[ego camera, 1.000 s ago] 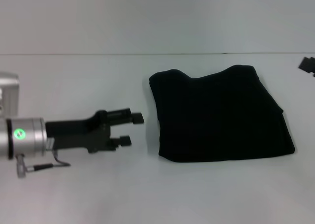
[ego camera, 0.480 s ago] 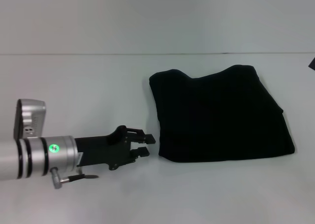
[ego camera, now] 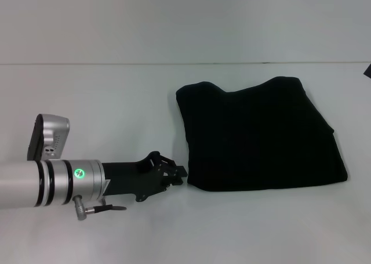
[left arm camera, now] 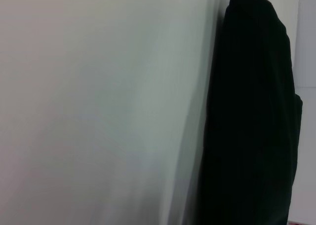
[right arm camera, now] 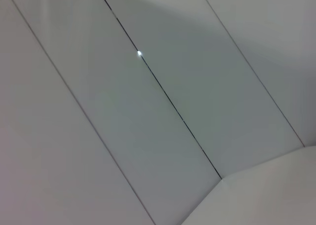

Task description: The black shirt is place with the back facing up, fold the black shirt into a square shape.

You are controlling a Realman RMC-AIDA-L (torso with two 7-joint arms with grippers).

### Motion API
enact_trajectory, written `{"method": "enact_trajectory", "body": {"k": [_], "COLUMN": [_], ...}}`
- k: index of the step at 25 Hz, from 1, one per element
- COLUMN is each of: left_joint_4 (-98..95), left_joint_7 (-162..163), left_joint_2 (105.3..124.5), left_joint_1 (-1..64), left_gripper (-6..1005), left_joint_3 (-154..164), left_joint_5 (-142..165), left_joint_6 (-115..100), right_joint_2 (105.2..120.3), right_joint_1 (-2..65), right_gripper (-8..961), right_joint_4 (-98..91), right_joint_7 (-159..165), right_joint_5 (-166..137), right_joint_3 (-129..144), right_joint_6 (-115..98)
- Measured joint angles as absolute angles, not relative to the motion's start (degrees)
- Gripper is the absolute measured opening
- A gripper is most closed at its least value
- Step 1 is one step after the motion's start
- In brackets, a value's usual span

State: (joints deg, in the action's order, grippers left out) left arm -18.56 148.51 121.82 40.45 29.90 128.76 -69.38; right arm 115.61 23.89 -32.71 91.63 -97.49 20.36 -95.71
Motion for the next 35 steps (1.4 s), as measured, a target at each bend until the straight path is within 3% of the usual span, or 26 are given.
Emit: {"method": "enact_trajectory", "body": {"k": [5,10,15,29,35], "left_joint_4": [-18.81,-18.47,-18.36,-17.63,-17.62], "left_joint_7": [148.27,148.2,147.94,148.25,147.86], "left_joint_2": [121.82,121.9,122.88,123.42,123.51], "left_joint_1": [40.08,40.13,40.89,42.34,42.43], "left_gripper": [184,374,377,347,100], "left_joint_3": [29.76,29.82,29.94,31.64,31.72], "left_joint_5": [128.66,128.68,128.81,129.03,129.03], "left_joint_6": [-69.58,-69.27,-68.21,-66.79,-66.84], "right_joint_2": [115.76,115.76,115.83,115.43,115.4], "right_joint_1": [23.86,23.88,24.17,23.79,23.59], "right_gripper": [808,809,809,809,808], "right_joint_4": [-32.69,-32.59,-32.52,-31.05,-31.05], "right_joint_7": [91.75,91.92,91.86,91.51,91.54], "right_joint_5": [-97.47,-97.47,-97.47,-97.47,-97.47], "right_joint_3": [19.96,19.95,19.95,19.43,19.42], "right_joint_6": [-95.93,-95.68,-95.5,-95.09,-95.16]}}
